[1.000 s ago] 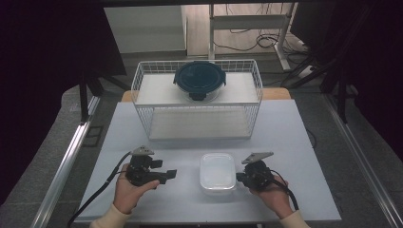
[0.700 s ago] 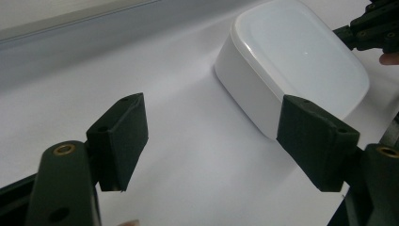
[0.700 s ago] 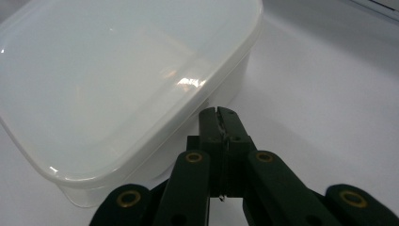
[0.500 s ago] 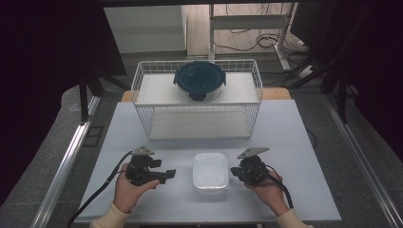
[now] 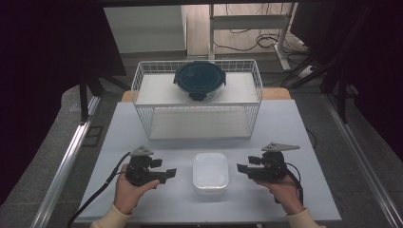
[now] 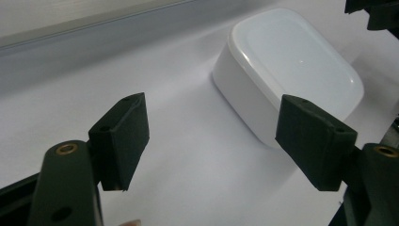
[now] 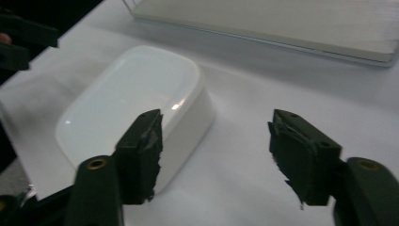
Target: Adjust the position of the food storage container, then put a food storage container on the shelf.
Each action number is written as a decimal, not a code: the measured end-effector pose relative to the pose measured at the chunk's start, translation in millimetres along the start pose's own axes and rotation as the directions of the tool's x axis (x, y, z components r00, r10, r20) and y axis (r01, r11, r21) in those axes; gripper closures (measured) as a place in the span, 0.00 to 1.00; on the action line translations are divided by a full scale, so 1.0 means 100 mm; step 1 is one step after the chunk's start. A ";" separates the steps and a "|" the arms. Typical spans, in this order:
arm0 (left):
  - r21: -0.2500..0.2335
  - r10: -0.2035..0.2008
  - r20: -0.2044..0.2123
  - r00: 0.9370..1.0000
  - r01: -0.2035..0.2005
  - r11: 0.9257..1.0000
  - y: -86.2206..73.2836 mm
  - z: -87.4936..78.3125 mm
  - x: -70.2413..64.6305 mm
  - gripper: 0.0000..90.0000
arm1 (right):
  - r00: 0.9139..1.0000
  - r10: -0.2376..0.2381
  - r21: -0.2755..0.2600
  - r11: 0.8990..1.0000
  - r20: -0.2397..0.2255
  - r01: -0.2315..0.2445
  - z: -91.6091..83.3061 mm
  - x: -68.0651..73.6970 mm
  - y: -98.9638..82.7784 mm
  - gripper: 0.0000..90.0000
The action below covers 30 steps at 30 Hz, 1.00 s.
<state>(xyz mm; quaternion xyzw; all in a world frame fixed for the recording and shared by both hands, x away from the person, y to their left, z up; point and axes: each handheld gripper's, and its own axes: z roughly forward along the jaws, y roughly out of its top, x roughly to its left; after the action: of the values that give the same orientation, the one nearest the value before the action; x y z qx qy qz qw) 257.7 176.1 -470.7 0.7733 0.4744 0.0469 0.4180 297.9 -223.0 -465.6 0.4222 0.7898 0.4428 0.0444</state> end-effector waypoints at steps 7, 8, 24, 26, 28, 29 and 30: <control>0.002 -0.038 0.059 0.998 0.038 0.999 0.01 0.06 -0.03 0.31 | 0.999 0.014 0.008 1.000 -0.033 -0.014 0.01 0.05 -0.01 0.32; 0.005 -0.050 0.076 0.996 0.050 0.999 0.02 0.08 -0.03 0.31 | 0.999 0.011 0.010 1.000 -0.032 -0.011 0.02 0.07 -0.01 0.33; 0.066 -0.197 0.225 0.954 0.187 0.980 0.15 0.45 0.03 0.35 | 0.995 0.070 0.057 0.996 -0.071 -0.066 0.16 0.12 0.07 0.38; 0.081 -0.194 0.242 0.951 0.179 0.980 0.20 0.51 -0.01 0.36 | 0.992 0.090 0.065 0.994 -0.094 -0.084 0.21 0.11 0.09 0.38; 0.100 -0.220 0.267 0.938 0.200 0.975 0.22 0.58 -0.01 0.38 | 0.985 0.132 0.077 0.989 -0.114 -0.123 0.28 0.09 0.11 0.39; 0.108 -0.232 0.273 0.934 0.210 0.972 0.22 0.61 0.00 0.38 | 0.983 0.146 0.082 0.987 -0.112 -0.137 0.30 0.09 0.11 0.39; 0.115 -0.243 0.273 0.931 0.220 0.969 0.21 0.63 0.01 0.39 | 0.982 0.154 0.090 0.985 -0.106 -0.145 0.33 0.08 0.11 0.40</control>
<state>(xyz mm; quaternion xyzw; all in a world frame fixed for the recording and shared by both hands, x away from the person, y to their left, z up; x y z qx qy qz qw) 302.8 134.7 -497.3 0.7273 0.4986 -0.1342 0.4521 313.8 -192.6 -475.2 0.4563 0.7744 0.4353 -0.0509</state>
